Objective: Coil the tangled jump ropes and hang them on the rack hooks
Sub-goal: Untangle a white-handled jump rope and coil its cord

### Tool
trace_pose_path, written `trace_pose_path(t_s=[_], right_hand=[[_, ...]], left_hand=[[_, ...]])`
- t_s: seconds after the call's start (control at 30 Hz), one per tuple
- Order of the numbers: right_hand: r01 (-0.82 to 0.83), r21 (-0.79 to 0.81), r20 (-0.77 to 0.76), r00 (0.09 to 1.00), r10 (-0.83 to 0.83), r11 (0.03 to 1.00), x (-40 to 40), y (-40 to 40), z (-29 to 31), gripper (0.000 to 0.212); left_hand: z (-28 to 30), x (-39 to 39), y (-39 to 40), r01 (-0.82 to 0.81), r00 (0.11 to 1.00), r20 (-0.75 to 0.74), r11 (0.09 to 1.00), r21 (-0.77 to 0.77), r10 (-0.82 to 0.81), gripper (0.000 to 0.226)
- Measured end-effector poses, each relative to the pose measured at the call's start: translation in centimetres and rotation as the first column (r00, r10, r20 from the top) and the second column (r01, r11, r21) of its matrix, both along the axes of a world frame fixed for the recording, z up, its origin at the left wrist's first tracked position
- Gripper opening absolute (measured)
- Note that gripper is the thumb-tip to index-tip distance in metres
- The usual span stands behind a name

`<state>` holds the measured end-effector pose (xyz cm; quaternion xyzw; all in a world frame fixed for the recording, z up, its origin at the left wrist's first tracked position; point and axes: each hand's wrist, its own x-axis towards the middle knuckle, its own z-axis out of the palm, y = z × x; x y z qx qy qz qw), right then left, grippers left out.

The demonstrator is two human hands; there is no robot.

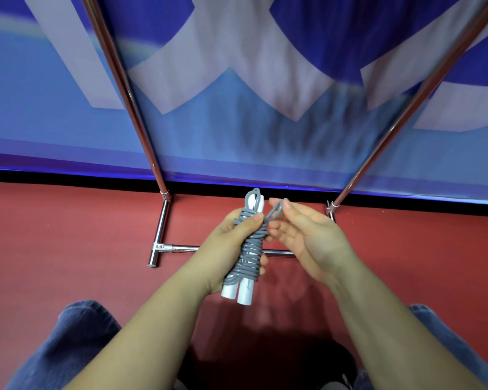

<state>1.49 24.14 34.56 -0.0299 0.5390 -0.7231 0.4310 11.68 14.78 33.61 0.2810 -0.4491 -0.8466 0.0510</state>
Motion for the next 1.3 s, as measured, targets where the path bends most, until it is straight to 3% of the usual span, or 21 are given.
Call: trace_pose_path(t_s=[0.1, 0.23, 0.3, 0.43, 0.6, 0.7, 0.97, 1.07, 1.23, 1.3], right_hand=[[0.034, 0.028, -0.083, 0.996, -0.032, 0.999, 0.4, -0.2, -0.3, 0.005], [0.138, 0.119, -0.243, 0.964, -0.106, 0.983, 0.6, -0.3, -0.8, 0.009], [0.192, 0.152, -0.328, 0.935, -0.134, 0.970, 0.9, -0.4, -1.0, 0.012], [0.249, 0.176, -0.419, 0.894, -0.156, 0.953, 1.4, -0.8, -1.0, 0.015], [0.261, 0.196, -0.524, 0.843, -0.124, 0.945, 1.9, -0.8, -1.0, 0.017], [0.267, 0.198, -0.549, 0.827, -0.119, 0.943, 2.0, -0.7, -0.9, 0.019], [0.273, 0.248, -0.666, 0.745, -0.042, 0.929, 2.7, -0.6, -0.9, 0.022], [0.213, 0.209, -0.594, 0.803, -0.049, 0.955, 2.7, -0.6, -0.5, 0.007], [0.229, 0.260, -0.533, 0.844, -0.058, 0.938, 2.4, -0.6, -0.4, 0.015], [0.230, 0.304, -0.537, 0.843, -0.033, 0.924, 2.2, -0.6, -0.2, 0.020]], left_hand=[[-0.5, 0.0, 0.2, 0.028, 1.000, -0.003, 0.994, -0.108, -0.029, 0.046], [-1.1, -0.1, 0.9, 0.026, 1.000, 0.025, 0.960, -0.278, -0.019, 0.012], [-0.9, -0.2, 1.3, -0.022, 0.998, 0.044, 0.953, -0.303, 0.037, 0.018], [-0.8, -0.7, 1.1, -0.091, 0.987, 0.112, 0.970, -0.224, 0.119, 0.041], [-1.1, -0.7, 1.0, -0.098, 0.991, 0.096, 0.995, -0.002, 0.098, 0.025], [-1.3, -0.6, 0.7, -0.066, 0.992, 0.113, 0.998, 0.012, 0.065, 0.023], [-1.5, -0.8, 0.6, -0.044, 0.986, 0.150, 0.979, -0.199, 0.075, 0.019], [-1.3, -0.6, 0.6, -0.003, 0.989, 0.140, 0.949, -0.316, 0.050, 0.023], [-1.3, -0.3, 0.6, 0.025, 0.993, 0.114, 0.858, -0.513, 0.039, 0.013], [-1.2, -0.2, 0.8, 0.019, 0.994, 0.103, 0.850, -0.527, 0.041, 0.013]])
